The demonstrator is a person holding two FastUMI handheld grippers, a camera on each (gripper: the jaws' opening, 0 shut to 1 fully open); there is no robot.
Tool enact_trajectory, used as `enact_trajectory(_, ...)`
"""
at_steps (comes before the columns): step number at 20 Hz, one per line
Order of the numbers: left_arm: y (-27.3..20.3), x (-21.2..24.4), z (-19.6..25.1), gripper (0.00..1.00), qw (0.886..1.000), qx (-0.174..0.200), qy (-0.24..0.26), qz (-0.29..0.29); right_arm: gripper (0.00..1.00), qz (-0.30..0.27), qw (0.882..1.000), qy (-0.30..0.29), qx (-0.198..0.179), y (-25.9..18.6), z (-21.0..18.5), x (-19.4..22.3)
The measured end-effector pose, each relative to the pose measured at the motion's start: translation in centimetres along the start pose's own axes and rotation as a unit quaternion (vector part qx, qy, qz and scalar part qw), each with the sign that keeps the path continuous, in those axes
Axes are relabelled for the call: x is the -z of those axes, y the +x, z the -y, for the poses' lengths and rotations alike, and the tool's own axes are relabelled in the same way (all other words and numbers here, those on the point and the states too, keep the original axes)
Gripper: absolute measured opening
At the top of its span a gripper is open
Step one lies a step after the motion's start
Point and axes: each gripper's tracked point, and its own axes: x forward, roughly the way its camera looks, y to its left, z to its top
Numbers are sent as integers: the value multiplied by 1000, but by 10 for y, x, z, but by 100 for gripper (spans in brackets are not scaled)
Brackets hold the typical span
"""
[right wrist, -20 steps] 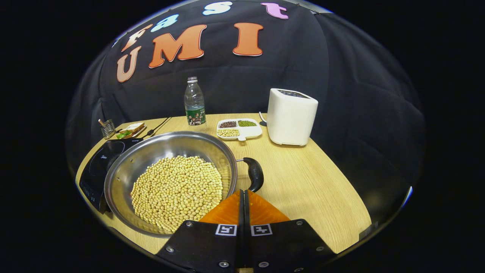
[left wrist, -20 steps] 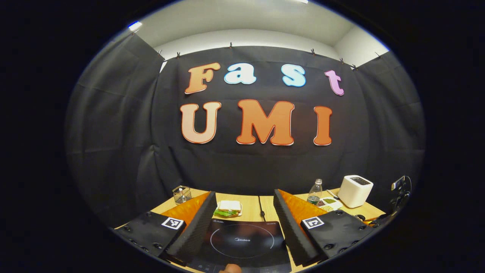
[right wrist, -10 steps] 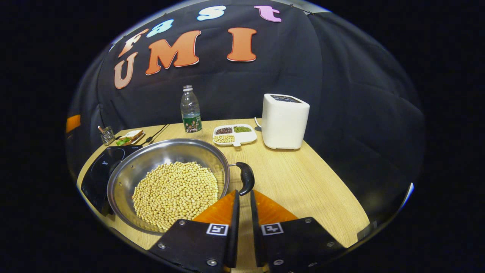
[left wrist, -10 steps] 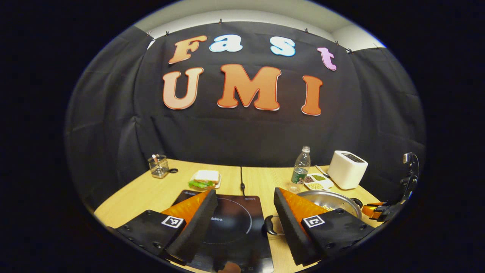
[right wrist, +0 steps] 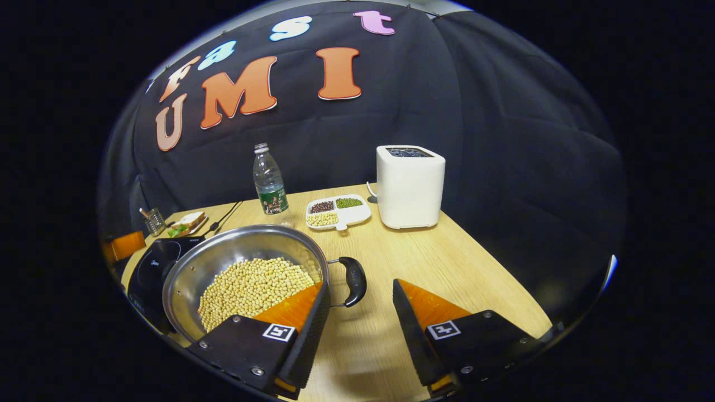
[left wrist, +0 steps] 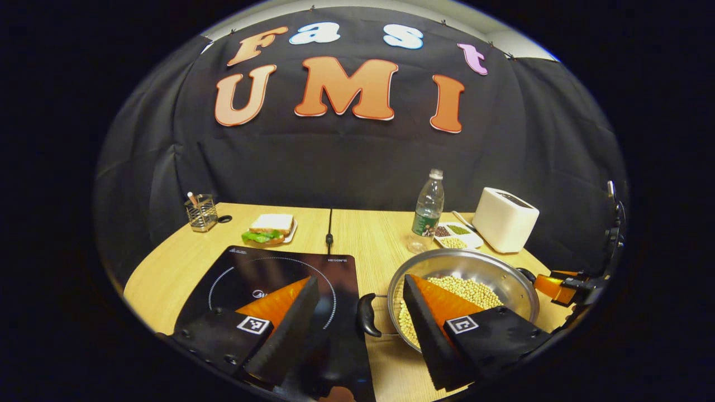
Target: First push the handle of the pot to place it horizontally, then grasp the pot with both hands and set it on the induction cooktop.
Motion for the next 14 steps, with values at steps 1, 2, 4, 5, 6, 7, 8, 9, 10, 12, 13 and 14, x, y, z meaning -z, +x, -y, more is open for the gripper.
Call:
enact_trajectory(1, 6, 7, 3, 99, 1000, -2, 6, -9, 74, -2, 1000, 5, -3, 3, -1, 0)
enact_trajectory(2, 12, 13, 4, 99, 1000, -4, 12, -17, 76, -4, 1000, 8, -6, 7, -3, 1)
enact_trajectory(4, 23, 24, 8, 99, 999, -3, 18, -31, 79, -9, 1000, 10, -12, 13, -8, 3)
enact_trajectory(5, 28, 29, 10, 99, 999, -2, 19, -38, 81, -12, 1000, 10, -15, 17, -11, 3)
enact_trajectory(6, 32, 32, 11, 99, 999, -2, 19, -45, 82, -15, 1000, 10, -17, 21, -13, 4)
enact_trajectory(7, 36, 38, 11, 99, 999, -3, 20, -50, 83, -19, 1000, 10, -19, 25, -14, 6)
enact_trajectory(8, 40, 43, 10, 99, 998, -5, 23, -58, 84, -23, 999, 10, -20, 28, -16, 7)
enact_trajectory(9, 43, 48, 11, 99, 997, -7, 25, -66, 84, -27, 999, 10, -23, 32, -17, 8)
enact_trajectory(10, 46, 51, 11, 99, 997, -7, 25, -71, 84, -29, 999, 9, -25, 35, -19, 10)
enact_trajectory(12, 48, 56, 12, 99, 996, -6, 22, -81, 84, -38, 999, 7, -27, 41, -19, 14)
enact_trajectory(13, 50, 58, 12, 99, 996, -6, 21, -86, 84, -43, 999, 6, -27, 44, -19, 16)
enact_trajectory(14, 53, 63, 13, 99, 995, -6, 20, -93, 84, -48, 998, 7, -30, 46, -21, 18)
